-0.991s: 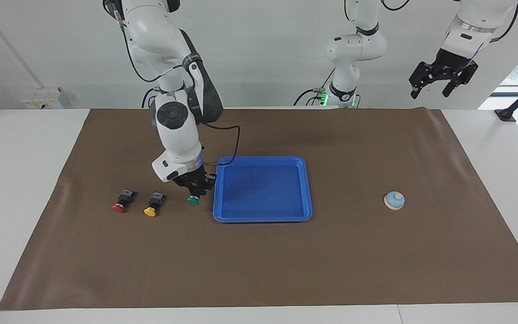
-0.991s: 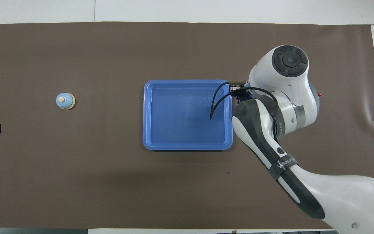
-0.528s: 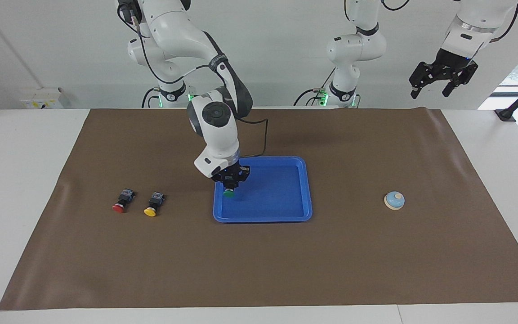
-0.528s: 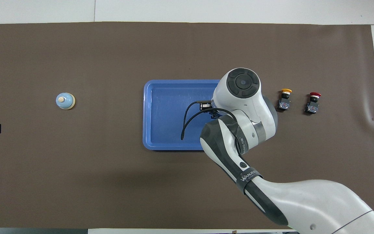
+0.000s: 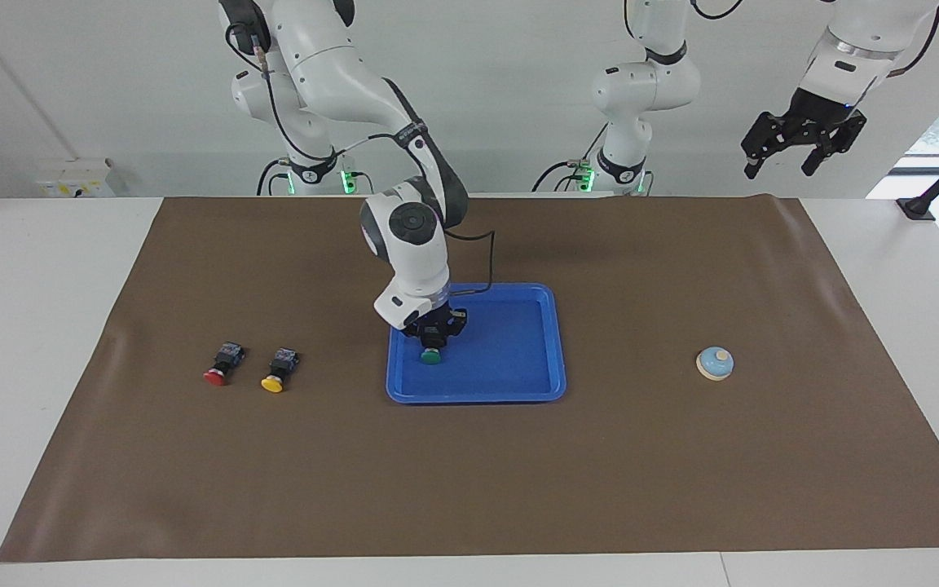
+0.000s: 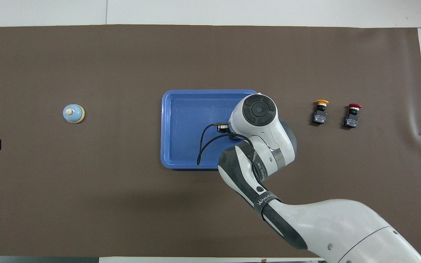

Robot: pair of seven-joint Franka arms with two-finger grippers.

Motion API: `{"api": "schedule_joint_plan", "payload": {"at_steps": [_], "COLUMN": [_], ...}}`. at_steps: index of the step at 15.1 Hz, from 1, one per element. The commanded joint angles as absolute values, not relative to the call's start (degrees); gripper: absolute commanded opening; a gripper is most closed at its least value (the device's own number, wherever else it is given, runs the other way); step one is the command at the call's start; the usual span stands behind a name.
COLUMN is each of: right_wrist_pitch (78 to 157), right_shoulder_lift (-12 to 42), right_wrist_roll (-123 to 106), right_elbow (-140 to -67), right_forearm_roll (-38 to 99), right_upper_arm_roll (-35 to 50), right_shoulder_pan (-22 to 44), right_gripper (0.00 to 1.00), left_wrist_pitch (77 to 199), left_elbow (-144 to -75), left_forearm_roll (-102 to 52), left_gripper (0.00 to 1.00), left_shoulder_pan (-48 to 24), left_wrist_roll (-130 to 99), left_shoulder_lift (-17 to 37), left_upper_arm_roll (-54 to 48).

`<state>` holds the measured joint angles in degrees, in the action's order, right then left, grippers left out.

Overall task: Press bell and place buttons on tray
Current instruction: 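Carry the green button into the tray and release it, then move the right gripper back and grasp the yellow-capped button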

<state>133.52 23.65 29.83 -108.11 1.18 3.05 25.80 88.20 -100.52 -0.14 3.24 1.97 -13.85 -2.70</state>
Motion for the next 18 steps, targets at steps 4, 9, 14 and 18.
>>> {"api": "schedule_joint_plan", "payload": {"at_steps": [4, 9, 14, 18], "right_wrist_pitch": [133.9, 125.3, 119.4, 117.9], "right_shoulder_lift": [23.0, 19.9, 16.8, 16.3], "right_wrist_roll": [36.5, 37.4, 36.8, 32.7], "right_elbow": [-109.6, -105.8, -102.6, -102.7], "right_forearm_roll": [1.8, 1.9, 1.6, 0.6], "right_upper_arm_roll": [3.0, 2.9, 2.0, 1.7], "right_shoulder_pan": [27.1, 26.0, 20.6, 15.1], "right_gripper": [1.00, 1.00, 1.00, 1.00], "left_wrist_pitch": [87.5, 87.4, 87.4, 87.4], "left_elbow": [-100.5, -100.5, -100.5, -100.5], "left_forearm_roll": [-0.5, -0.5, -0.5, -0.5], "left_gripper": [1.00, 1.00, 1.00, 1.00], "left_shoulder_pan": [3.2, 3.2, 3.2, 3.2], "left_wrist_roll": [2.3, 2.3, 2.3, 2.3], "left_shoulder_lift": [-14.4, -14.4, -14.4, -14.4], "left_upper_arm_roll": [-2.5, -2.5, -2.5, -2.5]}}
